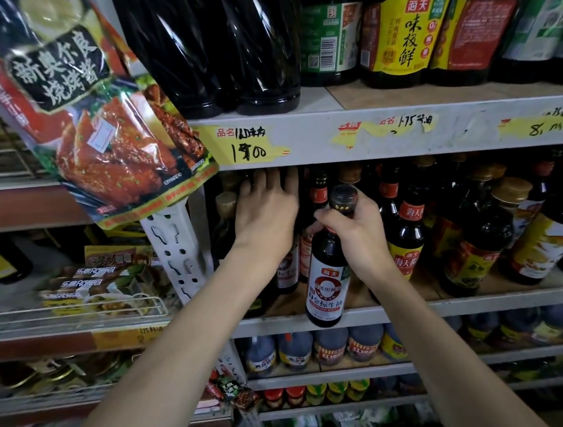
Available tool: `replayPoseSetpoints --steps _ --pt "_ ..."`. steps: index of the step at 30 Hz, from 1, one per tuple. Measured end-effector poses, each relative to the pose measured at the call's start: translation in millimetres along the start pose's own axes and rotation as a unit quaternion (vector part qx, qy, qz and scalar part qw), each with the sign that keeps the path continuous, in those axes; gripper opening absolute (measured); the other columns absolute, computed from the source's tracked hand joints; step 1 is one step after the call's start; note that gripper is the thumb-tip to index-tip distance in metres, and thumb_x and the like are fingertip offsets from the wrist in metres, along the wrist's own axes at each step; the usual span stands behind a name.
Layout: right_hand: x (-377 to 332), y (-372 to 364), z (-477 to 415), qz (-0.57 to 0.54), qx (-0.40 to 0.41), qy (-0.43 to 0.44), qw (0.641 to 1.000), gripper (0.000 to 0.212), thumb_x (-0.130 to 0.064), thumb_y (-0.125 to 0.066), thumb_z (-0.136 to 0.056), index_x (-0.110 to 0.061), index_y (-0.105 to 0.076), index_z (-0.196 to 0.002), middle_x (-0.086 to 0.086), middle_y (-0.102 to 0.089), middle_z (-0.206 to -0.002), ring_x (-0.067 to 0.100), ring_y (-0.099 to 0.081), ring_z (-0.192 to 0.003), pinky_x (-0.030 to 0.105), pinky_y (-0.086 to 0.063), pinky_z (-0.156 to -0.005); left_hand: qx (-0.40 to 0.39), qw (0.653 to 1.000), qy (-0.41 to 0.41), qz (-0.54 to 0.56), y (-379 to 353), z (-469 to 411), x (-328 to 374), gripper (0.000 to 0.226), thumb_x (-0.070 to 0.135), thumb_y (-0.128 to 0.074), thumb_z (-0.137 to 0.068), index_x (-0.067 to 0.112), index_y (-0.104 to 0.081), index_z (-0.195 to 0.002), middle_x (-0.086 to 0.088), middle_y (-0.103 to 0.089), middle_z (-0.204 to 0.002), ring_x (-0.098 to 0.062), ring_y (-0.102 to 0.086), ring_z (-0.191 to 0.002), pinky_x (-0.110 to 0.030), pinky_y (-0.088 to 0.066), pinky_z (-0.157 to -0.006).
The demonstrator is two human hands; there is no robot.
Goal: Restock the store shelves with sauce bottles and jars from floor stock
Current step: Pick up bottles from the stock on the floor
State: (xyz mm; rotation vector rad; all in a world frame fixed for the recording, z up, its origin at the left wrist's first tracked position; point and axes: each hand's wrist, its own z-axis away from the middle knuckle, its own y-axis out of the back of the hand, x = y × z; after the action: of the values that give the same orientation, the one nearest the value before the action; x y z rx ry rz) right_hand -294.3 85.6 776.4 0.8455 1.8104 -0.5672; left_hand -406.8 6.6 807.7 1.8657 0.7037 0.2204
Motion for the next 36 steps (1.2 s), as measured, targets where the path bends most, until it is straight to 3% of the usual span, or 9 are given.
replayPoseSetpoints --steps 4,9,16,24,29,36 --pt "5 -4 -3 -0.009 0.023 0.005 1.0 0.023 -0.015 -0.061 -0.078 0.004 -0.056 -0.09 0.028 -0.066 -0.079 0.037 -0.066 -0.073 0.047 -0.054 -0.072 0.035 0.998 -0.006 -0.061 -7 7 1 0.095 0.024 -0.068 -0.078 0.013 -0.013 -0.153 -0.019 -0.037 -0.145 -0.037 -0.03 -0.136 -0.052 -0.021 -0.114" --pt "11 -7 -5 -0.01 0.026 0.016 0.999 0.026 -0.014 -0.061 -0.079 0.008 -0.055 -0.091 0.027 -0.066 -0.08 0.031 -0.069 -0.072 0.042 -0.055 -0.072 0.03 0.993 -0.018 -0.111 -18 15 4 0.08 0.028 -0.058 -0.086 0.018 -0.015 -0.153 -0.026 -0.023 -0.151 -0.045 -0.02 -0.141 -0.056 -0.011 -0.117" --pt "11 -13 -3 -0.004 0.022 0.046 0.999 0.018 -0.012 -0.061 -0.078 0.003 -0.056 -0.087 0.024 -0.066 -0.072 0.035 -0.067 -0.07 0.041 -0.054 -0.068 0.042 0.991 -0.021 -0.126 -23 11 2 0.064 0.032 -0.055 -0.089 0.017 -0.029 -0.146 -0.026 -0.028 -0.147 -0.044 -0.025 -0.138 -0.054 -0.015 -0.116" --pt "11 -20 -4 0.02 0.023 0.061 0.998 0.008 -0.008 -0.061 -0.079 -0.002 -0.056 -0.082 0.02 -0.067 -0.068 0.034 -0.066 -0.068 0.046 -0.054 -0.066 0.016 0.988 -0.006 -0.153 -25 -7 1 0.062 0.039 -0.054 -0.091 0.018 -0.03 -0.144 -0.025 -0.022 -0.152 -0.041 -0.022 -0.14 -0.05 -0.022 -0.111" --pt "22 -24 -3 0.063 0.043 0.053 0.996 0.018 -0.013 -0.061 -0.075 0.003 -0.055 -0.081 0.024 -0.064 -0.074 0.041 -0.06 -0.074 0.051 -0.05 -0.07 0.008 0.982 -0.01 -0.188 -23 -13 4 0.06 0.042 -0.047 -0.093 0.016 -0.033 -0.145 -0.026 -0.026 -0.15 -0.043 -0.025 -0.139 -0.05 -0.026 -0.109" --pt "22 -29 -3 0.082 0.017 0.037 0.996 0.014 -0.017 -0.062 -0.074 -0.004 -0.056 -0.076 0.02 -0.064 -0.075 0.037 -0.06 -0.075 0.04 -0.049 -0.066 0.026 0.979 -0.033 -0.199 -25 -11 -3 0.061 0.043 -0.045 -0.092 0.018 -0.031 -0.146 -0.024 -0.03 -0.148 -0.042 -0.022 -0.141 -0.053 -0.023 -0.111"
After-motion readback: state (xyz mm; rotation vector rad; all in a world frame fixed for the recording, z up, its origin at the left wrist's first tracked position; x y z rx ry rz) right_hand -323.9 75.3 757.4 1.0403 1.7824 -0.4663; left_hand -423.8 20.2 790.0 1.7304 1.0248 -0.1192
